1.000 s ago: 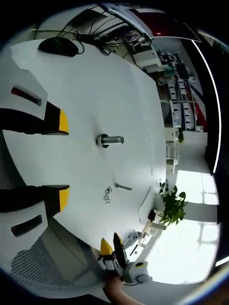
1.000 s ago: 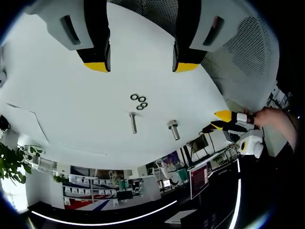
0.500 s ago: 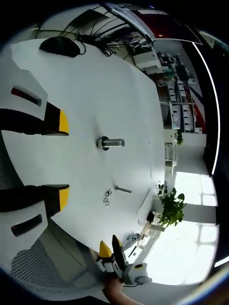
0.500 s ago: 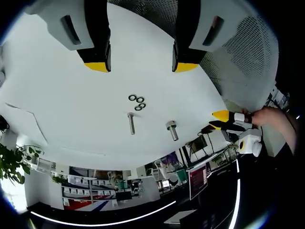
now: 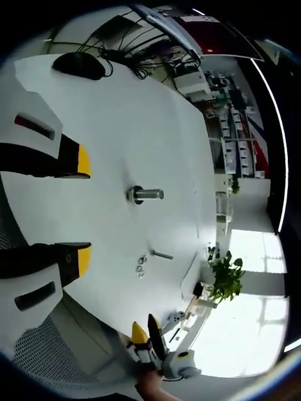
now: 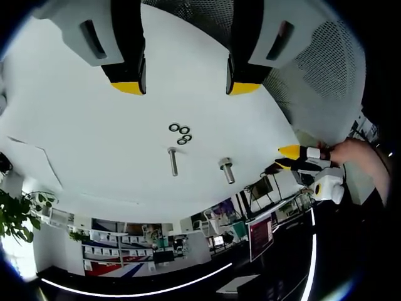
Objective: Place the washer onto the threaded stud by aligning its center hole with the stud, sliding it down to the base, and recovering from edge contact or off-axis alignment until the washer reaches the visible bottom stop.
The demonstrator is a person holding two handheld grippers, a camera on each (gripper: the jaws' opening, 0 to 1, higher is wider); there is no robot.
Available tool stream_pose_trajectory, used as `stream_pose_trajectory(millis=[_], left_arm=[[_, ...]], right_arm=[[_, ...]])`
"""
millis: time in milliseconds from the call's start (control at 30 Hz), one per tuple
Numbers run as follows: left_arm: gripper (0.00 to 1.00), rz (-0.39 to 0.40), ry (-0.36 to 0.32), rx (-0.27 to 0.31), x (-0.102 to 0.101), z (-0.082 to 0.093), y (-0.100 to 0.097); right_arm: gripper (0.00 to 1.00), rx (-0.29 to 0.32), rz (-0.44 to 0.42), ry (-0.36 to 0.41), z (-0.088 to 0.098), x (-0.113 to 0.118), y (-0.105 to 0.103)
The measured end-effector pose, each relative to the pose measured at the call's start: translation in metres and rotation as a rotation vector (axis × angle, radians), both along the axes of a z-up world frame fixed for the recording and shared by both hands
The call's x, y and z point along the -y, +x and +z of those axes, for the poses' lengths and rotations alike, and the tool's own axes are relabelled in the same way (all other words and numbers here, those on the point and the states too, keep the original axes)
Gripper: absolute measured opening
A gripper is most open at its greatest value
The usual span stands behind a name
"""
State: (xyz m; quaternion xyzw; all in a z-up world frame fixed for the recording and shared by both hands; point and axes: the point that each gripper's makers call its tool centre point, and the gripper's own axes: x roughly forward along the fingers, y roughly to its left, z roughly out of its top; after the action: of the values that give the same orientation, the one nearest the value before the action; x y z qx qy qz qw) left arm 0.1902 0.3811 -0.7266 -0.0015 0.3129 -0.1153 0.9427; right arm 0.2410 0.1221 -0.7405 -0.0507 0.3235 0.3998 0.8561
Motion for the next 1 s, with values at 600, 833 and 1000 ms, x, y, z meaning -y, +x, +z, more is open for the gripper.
stream_pose_trajectory(millis=[600, 833, 1000], left_arm=[[0.38, -0.002, -0.014, 0.021, 0.000, 0.002, 0.001], [0.39, -0.018, -0.033, 0.012, 0.003, 0.001, 0.000], [0.39, -0.032, -0.036, 0.011, 0.006, 0.000, -0.001]], right_arm=[[0.53, -0.001, -0.009, -0.055, -0.007, 0.004, 0.000], [0.54, -0.012, -0.009, -0.093, -0.013, 0.007, -0.001], [0.55, -0.017, -0.015, -0.130, -0.017, 0.011, -0.001]])
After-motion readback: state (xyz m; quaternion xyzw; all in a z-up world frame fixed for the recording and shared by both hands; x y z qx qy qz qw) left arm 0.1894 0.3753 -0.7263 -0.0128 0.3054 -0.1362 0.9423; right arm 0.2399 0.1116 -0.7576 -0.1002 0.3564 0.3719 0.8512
